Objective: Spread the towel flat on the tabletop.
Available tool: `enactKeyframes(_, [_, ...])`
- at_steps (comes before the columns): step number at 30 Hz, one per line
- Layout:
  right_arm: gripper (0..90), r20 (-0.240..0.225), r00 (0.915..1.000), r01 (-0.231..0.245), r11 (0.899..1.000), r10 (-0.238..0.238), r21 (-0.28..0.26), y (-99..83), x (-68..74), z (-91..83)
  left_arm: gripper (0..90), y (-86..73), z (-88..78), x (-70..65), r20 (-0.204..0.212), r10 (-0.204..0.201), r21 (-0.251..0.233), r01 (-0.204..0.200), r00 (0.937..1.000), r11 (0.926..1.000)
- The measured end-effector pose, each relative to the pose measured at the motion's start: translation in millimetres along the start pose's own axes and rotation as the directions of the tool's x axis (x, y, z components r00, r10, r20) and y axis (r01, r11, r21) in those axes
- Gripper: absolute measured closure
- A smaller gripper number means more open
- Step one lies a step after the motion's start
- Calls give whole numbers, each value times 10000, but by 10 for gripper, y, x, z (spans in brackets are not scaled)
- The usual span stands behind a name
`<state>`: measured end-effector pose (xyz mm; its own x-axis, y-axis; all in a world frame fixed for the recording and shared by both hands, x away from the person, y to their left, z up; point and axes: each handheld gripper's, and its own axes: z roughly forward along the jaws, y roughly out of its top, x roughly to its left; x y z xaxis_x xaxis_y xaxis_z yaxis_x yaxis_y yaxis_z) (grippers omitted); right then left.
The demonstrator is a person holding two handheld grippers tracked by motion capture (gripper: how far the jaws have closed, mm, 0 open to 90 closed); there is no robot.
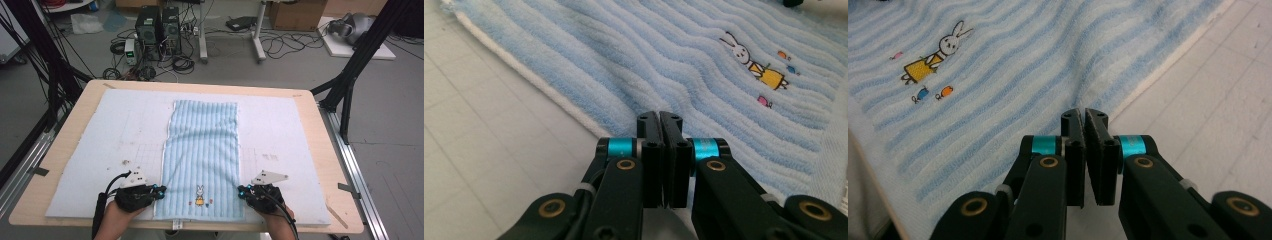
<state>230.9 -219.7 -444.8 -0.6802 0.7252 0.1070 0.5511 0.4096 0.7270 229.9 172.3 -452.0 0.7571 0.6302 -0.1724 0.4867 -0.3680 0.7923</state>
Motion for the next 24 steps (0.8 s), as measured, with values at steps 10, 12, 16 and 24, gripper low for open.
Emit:
enactKeyframes(10, [866, -244, 9994, 257, 9994, -251, 242, -172, 178, -212, 874, -125, -129, -191, 738, 310, 267, -330, 9968, 9991])
enactKeyframes(12, [867, -342, 9990, 316, 9988, -303, 379, -222, 220, -257, 874, -140, -157, -236, 943, 463, 385, -501, 9945, 9980])
enactKeyframes(16, [802, -433, 9990, 148, 9997, -140, 180, -252, 247, -345, 684, -125, -170, -231, 915, 154, 159, -169, 9957, 9997])
enactKeyframes(24, [648, 142, 9989, -431, 9972, 441, -618, -14, 79, -209, 510, 168, -176, 93, -60, -328, -1234, 318, 9994, 9919])
